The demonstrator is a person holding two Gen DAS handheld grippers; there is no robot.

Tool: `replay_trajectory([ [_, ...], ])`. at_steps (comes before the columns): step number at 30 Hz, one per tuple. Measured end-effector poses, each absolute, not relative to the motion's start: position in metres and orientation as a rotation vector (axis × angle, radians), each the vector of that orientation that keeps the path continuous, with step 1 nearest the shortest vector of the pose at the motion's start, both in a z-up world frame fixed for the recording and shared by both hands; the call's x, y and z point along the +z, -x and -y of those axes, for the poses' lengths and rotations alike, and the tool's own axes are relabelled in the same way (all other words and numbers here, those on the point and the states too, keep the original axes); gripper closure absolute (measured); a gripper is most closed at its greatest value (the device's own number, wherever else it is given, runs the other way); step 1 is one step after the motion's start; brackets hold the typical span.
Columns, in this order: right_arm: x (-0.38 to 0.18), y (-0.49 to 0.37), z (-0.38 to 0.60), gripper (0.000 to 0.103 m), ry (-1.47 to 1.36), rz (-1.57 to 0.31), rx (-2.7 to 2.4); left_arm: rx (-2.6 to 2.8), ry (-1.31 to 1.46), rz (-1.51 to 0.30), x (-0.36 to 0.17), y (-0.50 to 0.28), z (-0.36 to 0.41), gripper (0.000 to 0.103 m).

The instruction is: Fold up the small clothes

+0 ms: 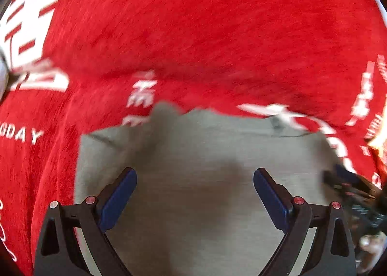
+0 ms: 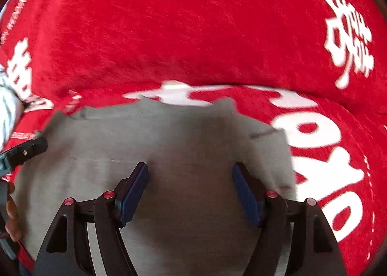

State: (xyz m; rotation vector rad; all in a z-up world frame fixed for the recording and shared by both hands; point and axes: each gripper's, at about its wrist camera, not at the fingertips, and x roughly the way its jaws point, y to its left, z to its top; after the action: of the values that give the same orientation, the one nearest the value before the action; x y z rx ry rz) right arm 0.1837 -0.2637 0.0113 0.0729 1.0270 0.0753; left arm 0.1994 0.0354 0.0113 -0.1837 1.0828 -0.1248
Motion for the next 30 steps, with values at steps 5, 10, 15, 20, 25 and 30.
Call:
replay_trajectory([
  [5, 0.009, -0.180, 0.283, 0.028, -0.130, -1.017, 0.086, -0.137, 0.130, -1.078, 0.011, -0.195, -0.044, 0.005],
  [10, 0.040, -0.140, 0.278, 0.027, -0.148, -0.952, 0.074, -0.111, 0.175, -1.004, 0.043, -0.143, -0.049, 0.005],
  [15, 0.051, -0.076, 0.234, 0.024, -0.064, -0.902, 0.229, -0.193, 0.066, -0.940, 0.053, -0.079, -0.011, 0.005],
  [20, 0.022, -0.038, 0.214, 0.023, 0.125, -0.945, 0.209, -0.090, -0.027, -0.975, 0.022, -0.049, -0.018, 0.005],
  [25, 0.018, -0.021, 0.279, 0.023, -0.015, -0.943, 0.082, -0.107, 0.024, -0.958, 0.024, -0.021, -0.051, 0.005],
  [30, 0.039, -0.001, 0.273, 0.022, -0.062, -0.895, 0.093, -0.150, 0.117, -0.928, 0.043, 0.000, -0.037, 0.005],
])
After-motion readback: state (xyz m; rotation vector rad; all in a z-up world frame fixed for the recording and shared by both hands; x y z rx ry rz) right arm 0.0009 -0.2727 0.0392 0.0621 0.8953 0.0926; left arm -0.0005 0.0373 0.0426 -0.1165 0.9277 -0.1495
